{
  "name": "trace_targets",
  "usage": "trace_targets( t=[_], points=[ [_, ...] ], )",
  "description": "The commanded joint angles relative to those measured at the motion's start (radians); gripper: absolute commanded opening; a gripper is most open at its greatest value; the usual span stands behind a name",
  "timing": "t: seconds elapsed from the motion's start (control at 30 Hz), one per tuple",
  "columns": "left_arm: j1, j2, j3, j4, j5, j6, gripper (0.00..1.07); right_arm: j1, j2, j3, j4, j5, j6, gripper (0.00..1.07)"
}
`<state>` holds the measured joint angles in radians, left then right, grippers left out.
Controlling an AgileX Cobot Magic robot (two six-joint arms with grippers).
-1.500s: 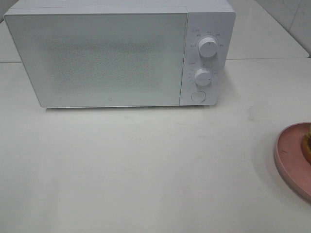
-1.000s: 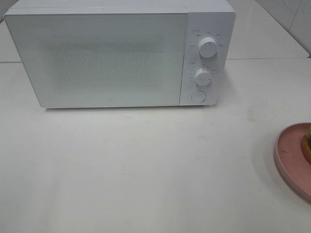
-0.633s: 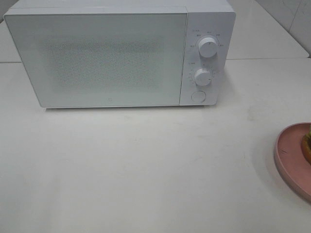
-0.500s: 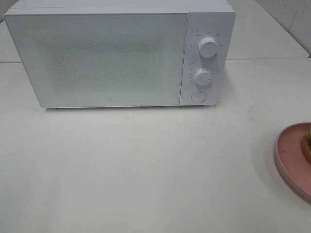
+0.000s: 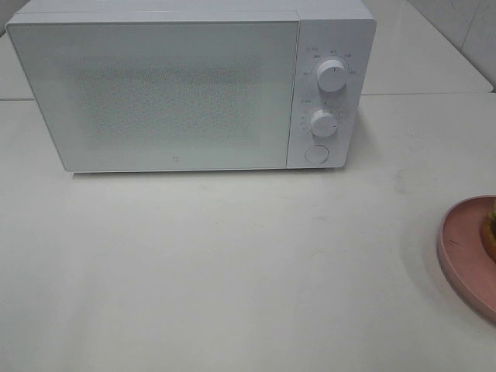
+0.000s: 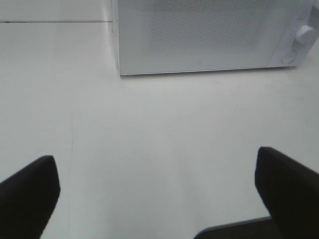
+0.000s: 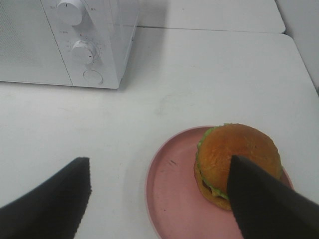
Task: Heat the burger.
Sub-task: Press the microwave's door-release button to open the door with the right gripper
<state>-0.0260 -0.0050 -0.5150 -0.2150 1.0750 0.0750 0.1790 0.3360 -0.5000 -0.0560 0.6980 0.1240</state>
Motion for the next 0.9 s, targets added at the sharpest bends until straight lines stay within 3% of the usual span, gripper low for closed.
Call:
trace_targets(
  t=[0.03,0.9],
  points=[
    [-0.002,-0.022,-0.001,-0.003,-0.009,0.003,1.00,-0.001,0.025,0.019,-0.005,-0.071,0.002,0.74],
    [-0.002,-0.022,-0.001,-0.003,-0.009,0.003,1.00,-0.001,0.421,0.089,-0.005,-0.653,0.002,0.74]
  ],
)
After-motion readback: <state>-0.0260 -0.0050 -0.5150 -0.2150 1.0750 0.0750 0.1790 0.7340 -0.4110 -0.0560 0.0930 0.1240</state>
